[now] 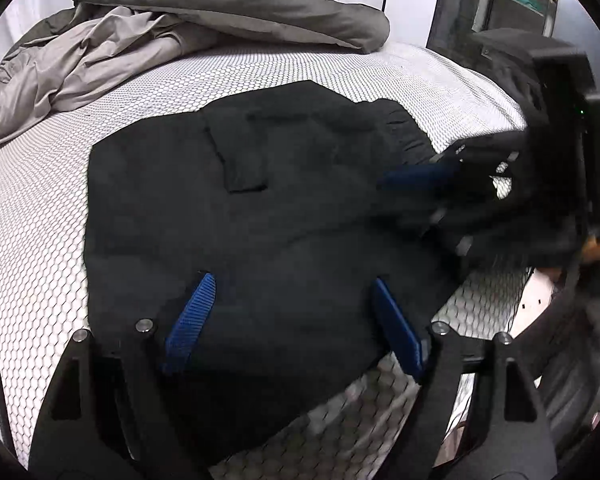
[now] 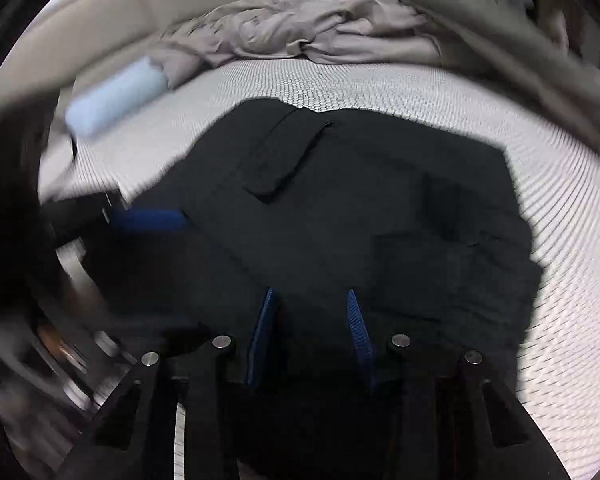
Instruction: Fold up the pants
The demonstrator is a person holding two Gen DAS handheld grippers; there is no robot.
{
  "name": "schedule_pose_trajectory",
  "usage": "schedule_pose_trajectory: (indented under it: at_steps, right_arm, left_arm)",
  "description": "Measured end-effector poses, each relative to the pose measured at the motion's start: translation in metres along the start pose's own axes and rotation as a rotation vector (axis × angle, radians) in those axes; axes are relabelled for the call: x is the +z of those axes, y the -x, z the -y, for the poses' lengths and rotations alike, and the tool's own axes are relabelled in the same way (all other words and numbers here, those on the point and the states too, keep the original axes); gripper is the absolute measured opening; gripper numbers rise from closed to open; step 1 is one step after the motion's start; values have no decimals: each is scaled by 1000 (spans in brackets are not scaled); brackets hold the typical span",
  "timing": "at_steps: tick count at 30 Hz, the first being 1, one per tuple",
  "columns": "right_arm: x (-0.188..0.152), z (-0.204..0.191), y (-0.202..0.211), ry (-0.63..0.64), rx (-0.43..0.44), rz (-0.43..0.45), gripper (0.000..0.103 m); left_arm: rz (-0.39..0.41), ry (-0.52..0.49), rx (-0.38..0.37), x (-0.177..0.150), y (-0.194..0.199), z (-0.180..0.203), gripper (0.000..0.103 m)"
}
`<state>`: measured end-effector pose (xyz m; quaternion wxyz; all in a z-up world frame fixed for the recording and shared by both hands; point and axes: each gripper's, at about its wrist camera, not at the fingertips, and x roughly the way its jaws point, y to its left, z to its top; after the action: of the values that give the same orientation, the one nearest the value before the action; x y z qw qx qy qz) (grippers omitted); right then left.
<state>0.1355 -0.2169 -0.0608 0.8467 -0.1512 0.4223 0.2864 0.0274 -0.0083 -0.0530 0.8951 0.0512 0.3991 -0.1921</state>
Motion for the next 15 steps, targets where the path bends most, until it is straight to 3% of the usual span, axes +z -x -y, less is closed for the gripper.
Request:
schedule_pose_trajectory:
  at_steps: [1,7,10,13,15]
  right_arm:
    - [-5,5,7,13,-28,3,37]
    - [-17,25,32,-10,-12,29,39]
    - [-6,26,39,-80,87,96,40]
    - [10,21,32,-136,139,138,41]
    - [16,19,8,-146,142,90,41]
  left_arm:
    - [2,4,-1,-3,3,-3,79]
    - [-2,-9,34,-7,9,-4,79]
    - [42,59,-17,-3,26,-3,79]
    - [49,150,6,11,18,-18,79]
    - [38,224,-10,14,6,-30,79]
